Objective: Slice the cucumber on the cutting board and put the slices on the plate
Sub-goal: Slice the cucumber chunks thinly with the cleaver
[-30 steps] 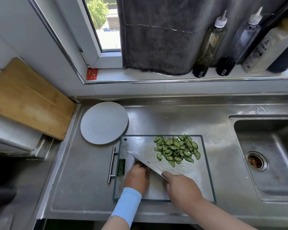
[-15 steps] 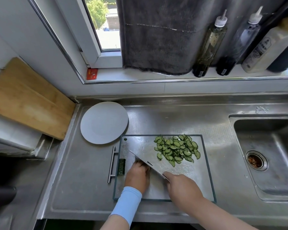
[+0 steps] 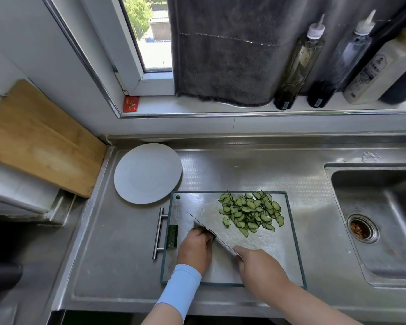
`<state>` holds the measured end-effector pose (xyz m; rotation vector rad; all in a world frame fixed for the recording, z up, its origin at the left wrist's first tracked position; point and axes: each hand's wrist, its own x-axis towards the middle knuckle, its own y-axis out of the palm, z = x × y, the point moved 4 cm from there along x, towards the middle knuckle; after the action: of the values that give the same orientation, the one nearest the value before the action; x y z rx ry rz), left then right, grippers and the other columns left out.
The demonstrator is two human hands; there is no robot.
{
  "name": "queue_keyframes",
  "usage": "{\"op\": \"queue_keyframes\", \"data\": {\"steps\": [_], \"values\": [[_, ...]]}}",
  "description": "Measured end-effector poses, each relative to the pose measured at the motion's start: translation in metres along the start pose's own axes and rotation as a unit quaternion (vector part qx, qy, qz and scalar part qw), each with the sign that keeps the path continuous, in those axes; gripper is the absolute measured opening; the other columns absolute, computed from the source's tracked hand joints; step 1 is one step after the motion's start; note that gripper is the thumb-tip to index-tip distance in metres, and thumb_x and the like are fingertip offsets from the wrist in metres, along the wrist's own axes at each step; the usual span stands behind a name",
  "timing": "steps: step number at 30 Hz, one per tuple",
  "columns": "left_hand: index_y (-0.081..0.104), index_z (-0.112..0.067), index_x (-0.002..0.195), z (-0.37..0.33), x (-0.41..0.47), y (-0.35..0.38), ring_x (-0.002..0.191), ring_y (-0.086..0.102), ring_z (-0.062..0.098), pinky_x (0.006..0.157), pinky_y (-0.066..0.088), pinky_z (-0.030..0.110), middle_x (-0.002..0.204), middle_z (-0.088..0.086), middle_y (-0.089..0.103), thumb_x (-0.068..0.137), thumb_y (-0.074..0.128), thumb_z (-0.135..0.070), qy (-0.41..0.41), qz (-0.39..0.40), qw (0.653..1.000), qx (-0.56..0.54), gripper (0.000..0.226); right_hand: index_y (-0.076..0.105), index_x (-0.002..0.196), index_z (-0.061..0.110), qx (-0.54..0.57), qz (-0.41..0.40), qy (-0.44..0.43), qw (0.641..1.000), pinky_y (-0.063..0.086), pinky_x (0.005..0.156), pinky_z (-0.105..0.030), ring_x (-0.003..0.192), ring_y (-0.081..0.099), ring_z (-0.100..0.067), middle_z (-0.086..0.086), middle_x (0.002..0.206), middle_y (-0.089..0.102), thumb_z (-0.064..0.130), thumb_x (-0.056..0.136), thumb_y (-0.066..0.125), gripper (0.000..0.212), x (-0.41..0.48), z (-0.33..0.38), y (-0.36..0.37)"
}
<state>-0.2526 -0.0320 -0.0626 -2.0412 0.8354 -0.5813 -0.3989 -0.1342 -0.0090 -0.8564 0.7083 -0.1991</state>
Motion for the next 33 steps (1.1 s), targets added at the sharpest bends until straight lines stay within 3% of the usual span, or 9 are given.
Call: {"op": "queue_keyframes", "data": {"steps": [4,6,11,21,27,33], "values": [[0.073,-0.016,0.073,0.004,-0.001,0.004,0.072,0.06,0.02,0.051,0.051,0.027,0.078,-0.001,0.064,0.064,0.078,0.0,-0.005,-0.003,1.0,-0.013,0.019,0.054,0.089,0.023,0.021,0.015,0.003,1.0,0.033,0.052,-0.029,0.07,0.053,-0.023,0.001,0.072,0.056,0.015,0.097,0.037,0.02,0.013,0.007,0.002],[0.072,-0.017,0.073,0.003,-0.001,0.004,0.072,0.06,0.019,0.051,0.05,0.025,0.079,-0.002,0.064,0.064,0.077,0.0,-0.007,-0.004,1.0,-0.018,0.02,0.05,0.085,0.025,0.028,0.015,0.0,1.0,0.037,0.054,-0.031,0.069,0.05,-0.022,0.002,0.071,0.055,0.018,0.096,0.037,0.018,0.023,0.011,0.002],[0.073,-0.017,0.075,0.004,-0.003,0.004,0.073,0.061,0.021,0.051,0.053,0.03,0.08,-0.001,0.065,0.068,0.076,-0.002,-0.019,0.002,1.0,-0.021,0.017,0.058,0.1,0.025,0.012,0.001,-0.01,1.0,0.045,0.063,-0.034,0.076,0.056,-0.026,-0.001,0.086,0.066,0.023,0.097,0.037,0.021,0.033,0.021,0.004],[0.074,-0.018,0.076,-0.004,-0.003,-0.002,0.072,0.065,0.022,0.051,0.052,0.023,0.078,0.0,0.067,0.059,0.086,-0.007,-0.008,0.017,0.999,0.033,0.024,0.053,0.106,0.026,0.008,-0.023,-0.027,0.999,0.044,0.064,-0.038,0.074,0.058,-0.025,-0.003,0.081,0.065,0.02,0.096,0.037,0.02,-0.007,0.004,0.005],[0.075,-0.019,0.08,-0.004,-0.004,-0.002,0.075,0.065,0.021,0.054,0.053,0.023,0.08,-0.001,0.067,0.06,0.085,-0.008,-0.006,0.018,0.999,0.041,0.025,0.056,0.124,0.028,-0.019,-0.024,-0.024,0.999,0.047,0.071,-0.037,0.086,0.061,-0.026,-0.004,0.097,0.07,0.022,0.099,0.037,0.032,-0.012,-0.001,0.0],[0.074,-0.019,0.082,0.001,-0.004,0.002,0.077,0.063,0.022,0.059,0.054,0.025,0.083,0.0,0.067,0.066,0.081,-0.008,-0.026,0.018,0.999,0.02,0.021,0.058,0.111,0.028,-0.015,-0.017,-0.028,0.999,0.033,0.054,-0.03,0.069,0.05,-0.02,0.004,0.078,0.059,0.016,0.096,0.038,0.028,-0.004,0.002,0.002]]}}
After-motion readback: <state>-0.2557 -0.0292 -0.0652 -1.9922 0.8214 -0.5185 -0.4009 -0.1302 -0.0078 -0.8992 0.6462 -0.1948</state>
